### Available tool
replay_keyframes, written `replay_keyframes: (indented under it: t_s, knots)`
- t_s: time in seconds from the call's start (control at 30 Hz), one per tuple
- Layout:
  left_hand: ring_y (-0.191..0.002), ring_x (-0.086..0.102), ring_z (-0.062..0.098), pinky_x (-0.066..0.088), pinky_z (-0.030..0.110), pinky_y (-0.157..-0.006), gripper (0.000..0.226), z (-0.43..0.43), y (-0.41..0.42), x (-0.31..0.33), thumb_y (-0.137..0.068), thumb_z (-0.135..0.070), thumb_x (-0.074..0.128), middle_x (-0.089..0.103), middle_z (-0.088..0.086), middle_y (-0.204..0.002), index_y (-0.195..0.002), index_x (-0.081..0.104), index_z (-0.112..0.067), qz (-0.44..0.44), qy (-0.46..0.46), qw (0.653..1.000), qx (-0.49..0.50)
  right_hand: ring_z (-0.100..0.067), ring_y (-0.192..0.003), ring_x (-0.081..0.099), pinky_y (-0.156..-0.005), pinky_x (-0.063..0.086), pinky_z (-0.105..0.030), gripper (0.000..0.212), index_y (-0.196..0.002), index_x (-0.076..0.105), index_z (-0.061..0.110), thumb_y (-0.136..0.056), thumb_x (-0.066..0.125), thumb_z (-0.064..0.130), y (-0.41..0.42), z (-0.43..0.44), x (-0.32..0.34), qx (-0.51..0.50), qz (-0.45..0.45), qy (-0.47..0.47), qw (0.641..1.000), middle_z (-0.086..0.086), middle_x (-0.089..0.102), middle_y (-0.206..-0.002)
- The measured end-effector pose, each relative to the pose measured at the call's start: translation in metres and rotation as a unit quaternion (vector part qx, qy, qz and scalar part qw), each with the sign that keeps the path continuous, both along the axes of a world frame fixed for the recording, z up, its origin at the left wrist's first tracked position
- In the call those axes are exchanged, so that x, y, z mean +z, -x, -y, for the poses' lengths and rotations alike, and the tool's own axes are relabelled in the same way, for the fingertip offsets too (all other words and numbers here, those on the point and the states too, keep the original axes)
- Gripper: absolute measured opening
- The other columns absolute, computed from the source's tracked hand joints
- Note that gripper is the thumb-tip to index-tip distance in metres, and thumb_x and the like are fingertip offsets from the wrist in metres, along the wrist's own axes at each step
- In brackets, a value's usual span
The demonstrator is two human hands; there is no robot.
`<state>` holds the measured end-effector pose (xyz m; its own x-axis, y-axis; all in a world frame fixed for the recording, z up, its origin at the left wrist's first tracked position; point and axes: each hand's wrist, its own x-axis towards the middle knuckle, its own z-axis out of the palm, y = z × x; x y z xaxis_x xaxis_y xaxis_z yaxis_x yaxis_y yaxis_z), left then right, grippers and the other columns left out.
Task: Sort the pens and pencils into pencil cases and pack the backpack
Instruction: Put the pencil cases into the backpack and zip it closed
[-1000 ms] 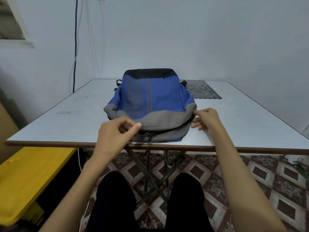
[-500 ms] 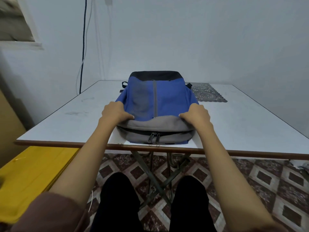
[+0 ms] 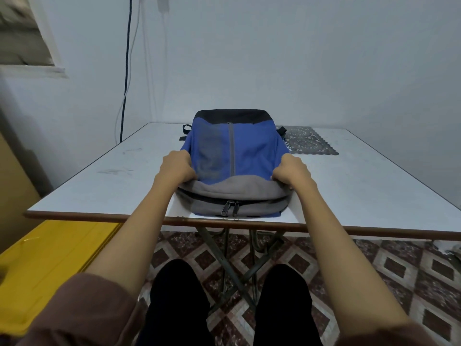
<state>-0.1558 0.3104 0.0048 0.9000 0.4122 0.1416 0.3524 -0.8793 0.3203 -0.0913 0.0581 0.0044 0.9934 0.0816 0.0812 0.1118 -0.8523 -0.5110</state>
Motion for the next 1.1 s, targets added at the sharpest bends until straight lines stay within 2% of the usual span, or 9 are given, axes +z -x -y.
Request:
replay_keyframes:
  t_s: [0.2, 0.3, 0.37, 0.5, 0.63, 0.77, 0.83, 1.0, 1.1]
  knots:
    - [-0.087, 0.049, 0.03, 0.037, 0.032, -0.072, 0.018, 0.006, 0.016, 0.021, -0.09, -0.03, 0.052, 0.057, 0.005, -0.094, -0.096, 0.061, -0.016, 0.159, 0.036, 0.987, 0.013, -0.015, -0.046, 0.026, -0.043, 0.025, -0.019, 0.028, -0.066, 0.039, 0.016, -0.082, 0.054, -0.002, 0.004, 0.009, 0.029, 0.06, -0.056, -0.362, 0.929, -0.003, 0.028, -0.058]
    - [-0.086, 0.049, 0.026, 0.042, 0.035, -0.076, 0.015, -0.002, 0.017, 0.018, -0.093, -0.026, 0.046, 0.055, 0.004, -0.092, -0.09, 0.056, -0.015, 0.204, 0.23, 0.951, 0.0, -0.012, -0.049, 0.039, -0.045, 0.033, -0.02, 0.025, -0.071, 0.048, 0.015, -0.086, 0.058, -0.003, 0.008, 0.015, 0.031, 0.049, -0.078, -0.508, 0.857, -0.002, 0.044, -0.062]
    - [-0.071, 0.045, 0.023, 0.043, 0.032, -0.065, 0.016, -0.009, 0.02, 0.006, -0.092, -0.018, 0.046, 0.05, 0.004, -0.077, -0.076, 0.049, -0.016, 0.205, 0.372, 0.905, -0.015, -0.015, -0.059, 0.049, -0.047, 0.041, -0.021, 0.021, -0.085, 0.053, 0.013, -0.083, 0.064, -0.005, 0.011, 0.019, 0.02, 0.041, -0.106, -0.554, 0.825, -0.004, 0.056, -0.072]
    - [-0.053, 0.033, 0.016, 0.035, 0.017, -0.043, 0.015, -0.016, 0.028, -0.024, -0.093, -0.006, 0.045, 0.039, 0.004, -0.063, -0.079, 0.046, -0.011, 0.12, 0.414, 0.902, -0.041, -0.022, -0.086, 0.059, -0.067, 0.049, -0.032, 0.037, -0.106, 0.053, 0.008, -0.077, 0.075, -0.001, 0.015, 0.018, -0.007, 0.009, -0.136, -0.438, 0.888, -0.008, 0.061, -0.094]
    - [-0.053, 0.026, 0.018, 0.031, 0.02, -0.046, 0.009, -0.011, 0.025, -0.01, -0.091, -0.01, 0.042, 0.03, 0.003, -0.064, -0.082, 0.043, -0.013, 0.098, 0.412, 0.905, -0.049, -0.02, -0.07, 0.054, -0.058, 0.046, -0.031, 0.029, -0.076, 0.052, 0.009, -0.081, 0.076, 0.023, 0.011, 0.013, 0.003, 0.008, -0.122, -0.354, 0.927, -0.007, 0.054, -0.076]
    - [-0.072, 0.049, 0.027, 0.045, 0.028, -0.056, 0.031, -0.012, 0.016, -0.002, -0.097, -0.034, 0.052, 0.056, 0.014, -0.087, -0.094, 0.057, -0.004, 0.095, 0.378, 0.921, -0.029, -0.022, -0.058, 0.045, -0.05, 0.043, -0.029, 0.04, -0.06, 0.038, 0.015, -0.085, 0.069, 0.019, 0.006, 0.005, 0.014, 0.036, -0.067, -0.255, 0.964, -0.007, 0.041, -0.062]
    - [-0.068, 0.047, 0.024, 0.043, 0.026, -0.054, 0.024, -0.01, 0.016, -0.003, -0.098, -0.028, 0.053, 0.054, 0.014, -0.087, -0.088, 0.054, -0.006, 0.115, 0.405, 0.906, -0.035, -0.021, -0.059, 0.046, -0.05, 0.043, -0.027, 0.033, -0.065, 0.04, 0.016, -0.087, 0.064, 0.01, 0.005, 0.009, 0.019, 0.044, -0.07, -0.304, 0.949, -0.008, 0.043, -0.067]
    - [-0.065, 0.046, 0.018, 0.041, 0.024, -0.056, 0.02, -0.007, 0.021, -0.016, -0.1, -0.024, 0.052, 0.048, 0.008, -0.077, -0.087, 0.046, -0.01, 0.154, 0.466, 0.871, -0.039, -0.017, -0.073, 0.064, -0.056, 0.052, -0.025, 0.006, -0.096, 0.06, 0.006, -0.091, 0.064, 0.007, 0.014, 0.028, 0.005, 0.035, -0.165, -0.518, 0.838, -0.006, 0.068, -0.087]
    - [-0.061, 0.046, 0.017, 0.039, 0.022, -0.052, 0.021, -0.006, 0.023, -0.022, -0.1, -0.021, 0.052, 0.049, 0.005, -0.073, -0.083, 0.046, -0.01, 0.156, 0.46, 0.874, -0.026, -0.026, -0.075, 0.056, -0.056, 0.047, -0.027, 0.022, -0.095, 0.054, 0.006, -0.087, 0.071, 0.017, 0.015, 0.029, -0.016, 0.014, -0.15, -0.43, 0.89, -0.016, 0.057, -0.091]
